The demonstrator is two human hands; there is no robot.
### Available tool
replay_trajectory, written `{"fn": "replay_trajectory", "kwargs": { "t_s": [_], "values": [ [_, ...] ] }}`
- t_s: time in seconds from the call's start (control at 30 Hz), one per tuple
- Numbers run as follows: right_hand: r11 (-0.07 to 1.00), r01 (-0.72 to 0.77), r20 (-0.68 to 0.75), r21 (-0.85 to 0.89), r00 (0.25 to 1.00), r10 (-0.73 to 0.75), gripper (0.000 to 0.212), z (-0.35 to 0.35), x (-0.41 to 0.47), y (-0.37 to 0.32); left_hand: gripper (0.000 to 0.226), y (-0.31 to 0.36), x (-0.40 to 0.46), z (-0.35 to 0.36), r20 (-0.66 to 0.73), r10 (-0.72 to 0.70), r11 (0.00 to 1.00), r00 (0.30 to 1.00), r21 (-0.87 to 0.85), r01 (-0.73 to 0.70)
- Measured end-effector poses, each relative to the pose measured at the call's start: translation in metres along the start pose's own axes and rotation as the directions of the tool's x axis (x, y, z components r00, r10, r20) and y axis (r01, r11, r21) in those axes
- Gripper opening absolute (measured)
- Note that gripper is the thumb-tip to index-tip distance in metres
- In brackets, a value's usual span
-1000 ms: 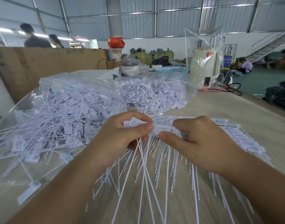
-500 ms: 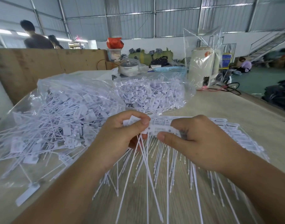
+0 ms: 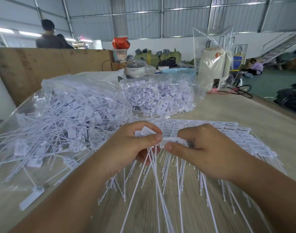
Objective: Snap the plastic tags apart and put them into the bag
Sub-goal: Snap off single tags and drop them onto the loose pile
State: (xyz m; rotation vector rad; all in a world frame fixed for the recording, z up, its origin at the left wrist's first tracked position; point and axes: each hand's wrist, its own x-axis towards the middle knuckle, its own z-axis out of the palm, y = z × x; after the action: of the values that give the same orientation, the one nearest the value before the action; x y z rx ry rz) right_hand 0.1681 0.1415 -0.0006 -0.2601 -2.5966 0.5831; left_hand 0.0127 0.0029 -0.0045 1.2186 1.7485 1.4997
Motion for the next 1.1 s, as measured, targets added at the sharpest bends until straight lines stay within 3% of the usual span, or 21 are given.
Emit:
{"fn": "replay_trajectory", "kwargs": {
  "t_s": [0.3,0.53,0.6,0.8,0.9,0.97,1.1],
  "values": [
    [0.999,0.034,0.110,-0.025,0.993,-0.031,0.023,0.007,-0.001,-0.005,0.006,-0.001,0.001,0.004,0.002,0.013,1.000,1.000,0.000,-0.013],
    [0.993,0.072,-0.199,-0.091,0.976,-0.089,0.036,0.010,0.000,-0.020,0.012,0.012,0.000,0.015,-0.138,0.044,0.924,0.989,-0.371,-0.093],
    [0.991,0.081,-0.304,-0.103,0.947,-0.109,0.028,0.012,0.000,-0.026,0.016,0.016,-0.001,0.021,-0.172,0.008,0.878,0.985,-0.471,-0.089],
    [0.994,0.104,-0.440,-0.045,0.891,-0.114,0.023,0.018,-0.002,-0.031,0.017,0.017,-0.001,0.028,-0.282,-0.084,0.788,0.956,-0.606,-0.110],
    [0.991,0.125,-0.523,0.055,0.849,-0.078,0.033,0.011,-0.001,-0.027,0.010,0.014,0.004,-0.002,-0.457,-0.153,0.822,0.876,-0.551,-0.144],
    [0.984,0.150,-0.469,0.101,0.879,-0.086,0.035,0.009,-0.001,-0.025,0.009,0.012,0.006,-0.019,-0.498,-0.121,0.884,0.858,-0.448,-0.136],
    [0.973,0.214,-0.315,0.091,0.933,-0.175,0.027,0.018,-0.004,-0.023,0.010,0.008,0.000,0.001,-0.166,0.020,0.979,0.986,-0.197,-0.053]
  ]
}}
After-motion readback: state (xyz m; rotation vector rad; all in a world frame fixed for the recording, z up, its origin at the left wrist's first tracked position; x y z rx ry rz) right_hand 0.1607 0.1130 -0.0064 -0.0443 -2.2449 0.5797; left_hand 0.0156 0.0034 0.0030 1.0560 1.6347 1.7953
